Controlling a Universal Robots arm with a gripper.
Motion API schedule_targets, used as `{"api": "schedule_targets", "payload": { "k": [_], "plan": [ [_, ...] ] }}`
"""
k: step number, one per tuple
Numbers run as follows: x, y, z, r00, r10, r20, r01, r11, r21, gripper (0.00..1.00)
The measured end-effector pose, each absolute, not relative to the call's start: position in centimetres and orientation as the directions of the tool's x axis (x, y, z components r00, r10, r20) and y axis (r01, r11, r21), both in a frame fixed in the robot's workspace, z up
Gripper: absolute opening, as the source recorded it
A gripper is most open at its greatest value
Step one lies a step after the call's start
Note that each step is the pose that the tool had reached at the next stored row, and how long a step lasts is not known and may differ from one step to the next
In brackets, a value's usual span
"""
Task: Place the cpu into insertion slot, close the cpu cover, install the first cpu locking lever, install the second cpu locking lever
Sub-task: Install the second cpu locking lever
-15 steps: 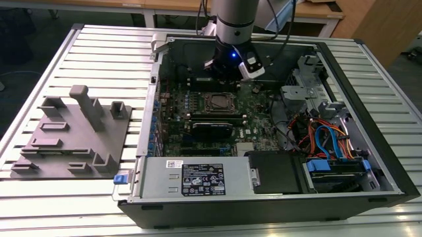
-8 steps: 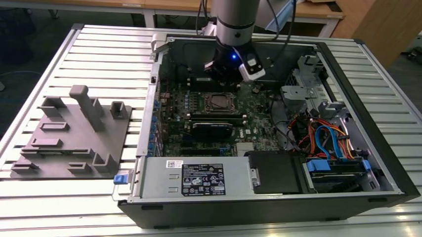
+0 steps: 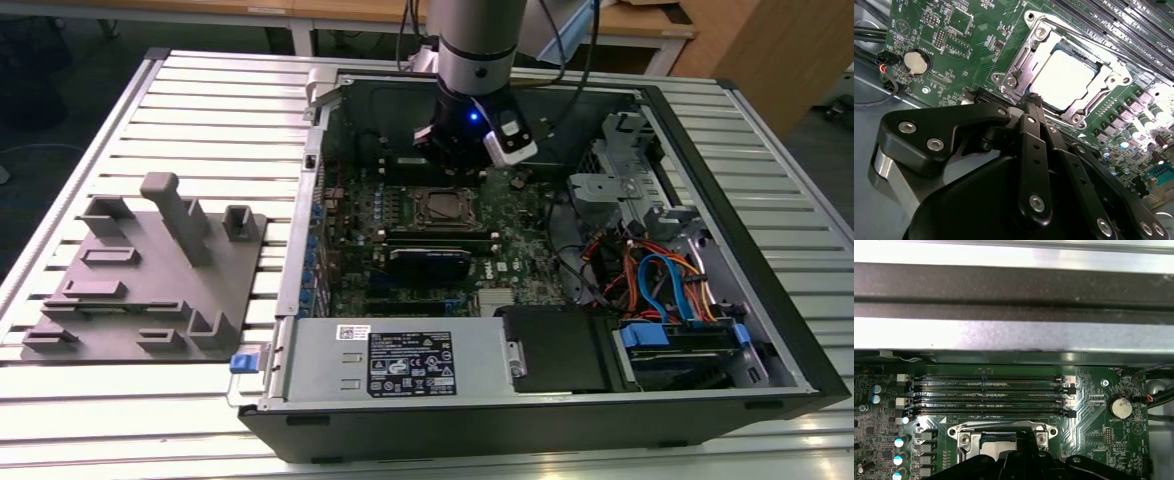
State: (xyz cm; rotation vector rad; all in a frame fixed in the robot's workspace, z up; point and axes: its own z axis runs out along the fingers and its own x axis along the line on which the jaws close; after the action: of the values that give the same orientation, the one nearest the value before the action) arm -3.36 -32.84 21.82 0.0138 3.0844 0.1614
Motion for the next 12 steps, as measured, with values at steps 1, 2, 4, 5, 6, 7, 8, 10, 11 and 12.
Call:
{"api": "schedule_targets", "payload": {
  "k": [1,2,4,5,6,7,8,10,11,12],
  "plan": [
    [-3.36,-32.84,21.82,-0.999,0.012,-0.052,0.006,0.995,0.104,0.1],
    [-3.36,-32.84,21.82,-0.999,0.012,-0.052,0.006,0.994,0.105,0.1],
    [-3.36,-32.84,21.82,-0.999,0.012,-0.052,0.006,0.995,0.105,0.1],
    [-3.36,-32.84,21.82,-0.999,0.012,-0.052,0.006,0.995,0.105,0.1],
    [-3.36,-32.84,21.82,-0.999,0.012,-0.052,0.006,0.995,0.105,0.1],
    [-3.36,-32.86,21.82,-0.999,0.012,-0.052,0.006,0.995,0.105,0.1],
    [-3.36,-32.91,21.83,-0.999,0.012,-0.052,0.006,0.995,0.104,0.1],
    [-3.36,-33.11,21.82,-0.999,0.012,-0.052,0.006,0.994,0.105,0.1],
    [-3.36,-33.23,21.82,-0.999,0.012,-0.052,0.006,0.995,0.105,0.1],
    [-3.36,-33.39,21.81,-0.999,0.012,-0.052,0.006,0.994,0.105,0.1]
  ]
}}
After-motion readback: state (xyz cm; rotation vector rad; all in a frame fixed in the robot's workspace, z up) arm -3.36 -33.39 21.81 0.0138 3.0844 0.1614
